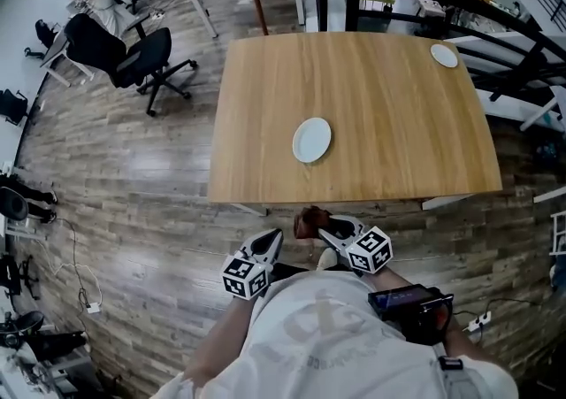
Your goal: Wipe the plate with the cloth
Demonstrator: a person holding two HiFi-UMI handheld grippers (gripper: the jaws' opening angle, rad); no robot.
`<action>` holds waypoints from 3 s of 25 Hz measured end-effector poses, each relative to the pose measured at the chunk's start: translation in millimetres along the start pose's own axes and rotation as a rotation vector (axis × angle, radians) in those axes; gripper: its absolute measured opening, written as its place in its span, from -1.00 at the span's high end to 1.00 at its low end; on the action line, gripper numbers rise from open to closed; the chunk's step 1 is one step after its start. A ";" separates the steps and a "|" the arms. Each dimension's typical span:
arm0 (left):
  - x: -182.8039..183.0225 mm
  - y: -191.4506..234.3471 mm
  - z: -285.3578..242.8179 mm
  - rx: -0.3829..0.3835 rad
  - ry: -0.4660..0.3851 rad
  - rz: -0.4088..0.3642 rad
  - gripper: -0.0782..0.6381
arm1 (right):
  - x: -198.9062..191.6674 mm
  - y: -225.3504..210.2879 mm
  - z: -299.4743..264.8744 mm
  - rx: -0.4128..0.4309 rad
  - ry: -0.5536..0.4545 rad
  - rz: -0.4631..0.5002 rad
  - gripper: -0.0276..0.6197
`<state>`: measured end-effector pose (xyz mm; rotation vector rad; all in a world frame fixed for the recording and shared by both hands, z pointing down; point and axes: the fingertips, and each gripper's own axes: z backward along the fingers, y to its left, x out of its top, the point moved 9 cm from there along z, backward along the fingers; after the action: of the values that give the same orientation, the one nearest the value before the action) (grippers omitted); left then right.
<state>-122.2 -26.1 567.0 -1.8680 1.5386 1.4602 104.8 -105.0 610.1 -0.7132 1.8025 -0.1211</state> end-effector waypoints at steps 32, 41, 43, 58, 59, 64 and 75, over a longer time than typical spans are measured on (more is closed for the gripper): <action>72.7 188.2 -85.6 -0.302 0.127 -0.040 0.75 | 68.7 -67.3 -102.7 -0.430 0.009 -0.141 0.52; 91.1 209.7 -94.7 -0.286 0.135 -0.018 0.74 | 81.0 -89.8 -122.4 -0.440 0.049 -0.165 0.52; 96.8 213.6 -100.1 -0.275 0.130 -0.016 0.75 | 88.2 -99.3 -126.8 -0.432 0.048 -0.156 0.52; 96.0 182.3 -137.9 -0.242 0.178 0.017 0.74 | 81.6 -160.4 -103.5 -0.415 0.215 -0.036 0.52; 95.5 183.4 -137.2 -0.232 0.177 0.022 0.74 | 80.4 -164.6 -105.9 -0.409 0.244 -0.010 0.52; 89.2 187.6 -124.9 -0.171 0.169 0.057 0.75 | 77.7 -170.8 -129.4 -0.323 0.343 0.083 0.52; 83.3 202.8 -108.9 -0.107 0.152 0.102 0.75 | 113.3 -170.3 -195.8 -0.240 0.294 0.118 0.52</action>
<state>-251.0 -228.8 614.0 -2.0307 1.6783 1.5026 -21.7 -353.8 657.4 -0.7863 2.1606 0.0747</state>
